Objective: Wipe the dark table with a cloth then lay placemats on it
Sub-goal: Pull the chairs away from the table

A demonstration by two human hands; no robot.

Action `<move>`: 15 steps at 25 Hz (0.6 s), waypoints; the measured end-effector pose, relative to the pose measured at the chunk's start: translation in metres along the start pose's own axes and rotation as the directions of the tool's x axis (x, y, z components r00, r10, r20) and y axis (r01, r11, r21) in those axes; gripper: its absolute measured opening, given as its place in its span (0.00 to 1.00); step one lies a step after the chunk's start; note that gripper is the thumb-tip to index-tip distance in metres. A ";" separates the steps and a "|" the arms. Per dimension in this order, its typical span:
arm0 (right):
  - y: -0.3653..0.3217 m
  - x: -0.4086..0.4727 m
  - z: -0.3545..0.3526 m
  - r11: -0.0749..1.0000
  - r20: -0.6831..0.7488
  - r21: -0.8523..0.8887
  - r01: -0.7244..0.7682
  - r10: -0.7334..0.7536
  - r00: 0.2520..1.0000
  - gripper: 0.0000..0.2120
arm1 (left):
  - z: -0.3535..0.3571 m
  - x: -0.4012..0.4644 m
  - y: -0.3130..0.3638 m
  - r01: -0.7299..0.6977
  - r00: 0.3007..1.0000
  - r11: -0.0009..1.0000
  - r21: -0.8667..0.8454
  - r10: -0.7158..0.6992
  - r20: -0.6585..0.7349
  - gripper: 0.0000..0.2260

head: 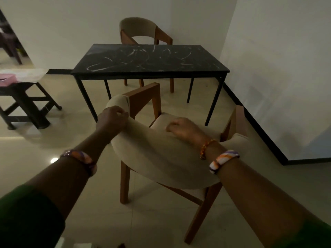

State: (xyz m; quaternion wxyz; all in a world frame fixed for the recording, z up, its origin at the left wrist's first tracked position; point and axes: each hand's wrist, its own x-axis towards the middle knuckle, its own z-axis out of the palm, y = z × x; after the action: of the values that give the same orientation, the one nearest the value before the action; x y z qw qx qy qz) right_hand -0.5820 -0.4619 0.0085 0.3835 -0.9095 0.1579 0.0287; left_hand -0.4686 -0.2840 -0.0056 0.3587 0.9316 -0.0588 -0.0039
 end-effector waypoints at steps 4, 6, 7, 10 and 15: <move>-0.060 0.027 0.034 0.986 0.378 -0.151 0.066 -0.004 0.926 0.28 | -0.007 0.069 0.005 -0.112 0.972 0.959 0.261 0.050 0.232 0.13; -0.080 0.049 0.054 0.971 0.365 -0.213 0.106 -0.021 0.931 0.31 | -0.005 0.109 0.004 -0.189 0.939 0.930 0.315 0.077 0.335 0.15; -0.088 0.060 0.063 0.967 0.349 -0.228 0.112 -0.026 0.937 0.34 | -0.002 0.129 0.001 -0.202 0.926 0.924 0.323 0.074 0.370 0.17; -0.101 0.091 0.081 0.961 0.348 -0.264 0.082 0.016 0.937 0.42 | 0.005 0.175 -0.004 -0.089 0.891 0.970 0.226 -0.024 0.453 0.26; -0.097 0.100 0.078 0.971 0.335 -0.238 0.038 0.045 0.941 0.41 | 0.012 0.197 -0.008 0.252 0.800 0.967 0.036 -0.229 0.554 0.25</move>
State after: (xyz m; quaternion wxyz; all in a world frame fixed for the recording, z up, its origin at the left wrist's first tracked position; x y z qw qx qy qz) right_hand -0.4519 -0.3698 0.0032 0.2915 -0.9305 0.0867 0.2040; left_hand -0.2729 -0.3086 -0.0132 0.3410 0.8829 -0.0415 -0.3201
